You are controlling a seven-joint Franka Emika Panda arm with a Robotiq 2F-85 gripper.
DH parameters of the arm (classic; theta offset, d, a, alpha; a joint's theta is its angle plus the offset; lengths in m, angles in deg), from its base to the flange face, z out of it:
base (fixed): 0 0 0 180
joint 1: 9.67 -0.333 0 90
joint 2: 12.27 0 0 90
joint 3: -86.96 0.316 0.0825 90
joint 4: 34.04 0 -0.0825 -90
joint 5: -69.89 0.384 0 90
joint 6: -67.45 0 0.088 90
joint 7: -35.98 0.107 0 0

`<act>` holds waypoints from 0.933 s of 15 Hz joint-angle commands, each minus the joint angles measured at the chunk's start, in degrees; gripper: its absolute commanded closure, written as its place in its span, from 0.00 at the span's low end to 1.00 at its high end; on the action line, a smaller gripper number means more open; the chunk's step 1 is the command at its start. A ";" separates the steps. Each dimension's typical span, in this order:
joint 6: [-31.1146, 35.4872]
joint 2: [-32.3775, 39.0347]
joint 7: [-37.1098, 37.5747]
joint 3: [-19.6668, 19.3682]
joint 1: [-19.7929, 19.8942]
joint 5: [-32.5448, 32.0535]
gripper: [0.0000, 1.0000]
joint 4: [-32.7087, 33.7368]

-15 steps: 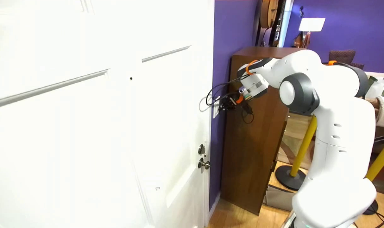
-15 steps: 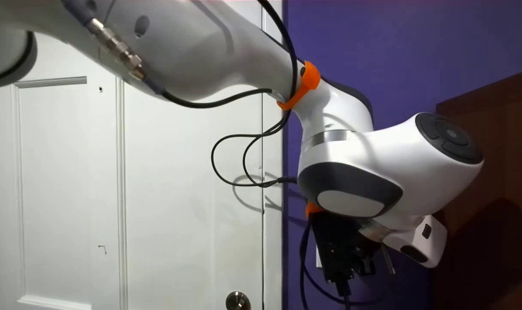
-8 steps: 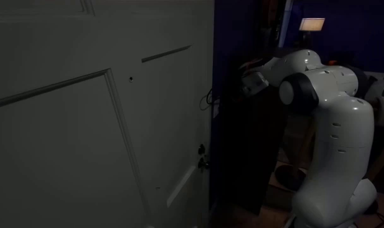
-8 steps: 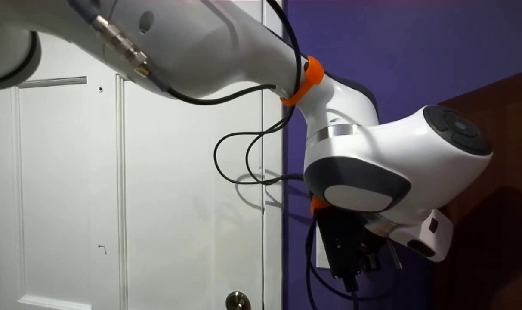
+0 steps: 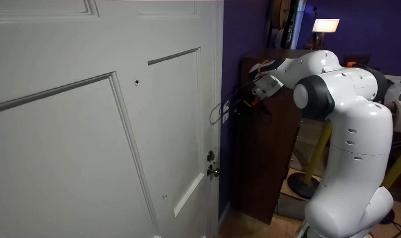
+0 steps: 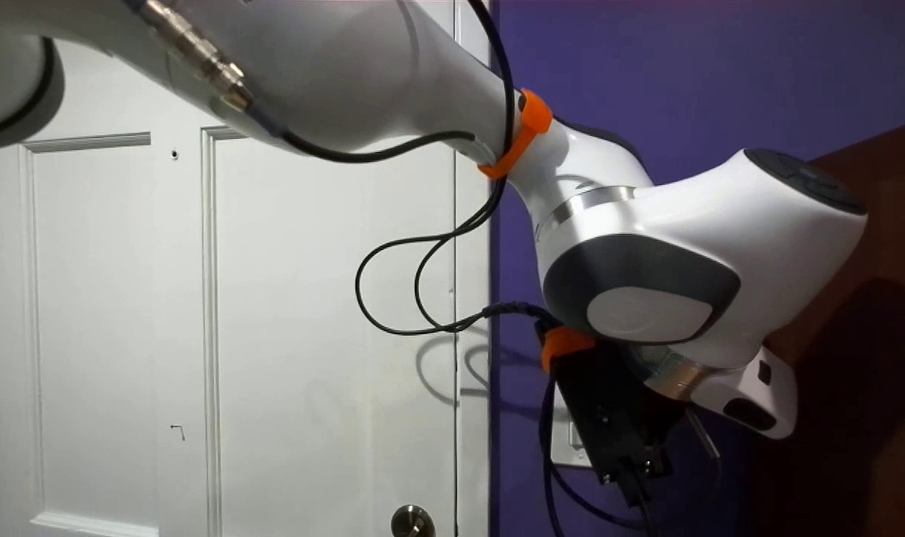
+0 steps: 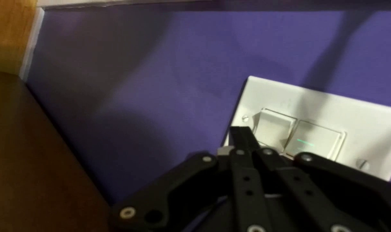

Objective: Turn off the light switch.

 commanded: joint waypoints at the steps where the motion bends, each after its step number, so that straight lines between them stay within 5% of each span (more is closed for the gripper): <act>1: -2.25 -2.88 0.99 0.02 0.86 -4.54 1.00 -0.93; 2: -1.99 -3.78 0.62 0.02 0.94 -5.00 0.94 -1.43; 3: -1.75 -4.58 0.33 0.01 1.01 -5.60 0.72 -1.83; 5: -1.25 -6.65 -0.13 -0.12 1.03 -6.30 0.69 -2.78; 14: -0.64 -18.07 -0.04 -1.65 0.47 -14.90 0.08 -8.86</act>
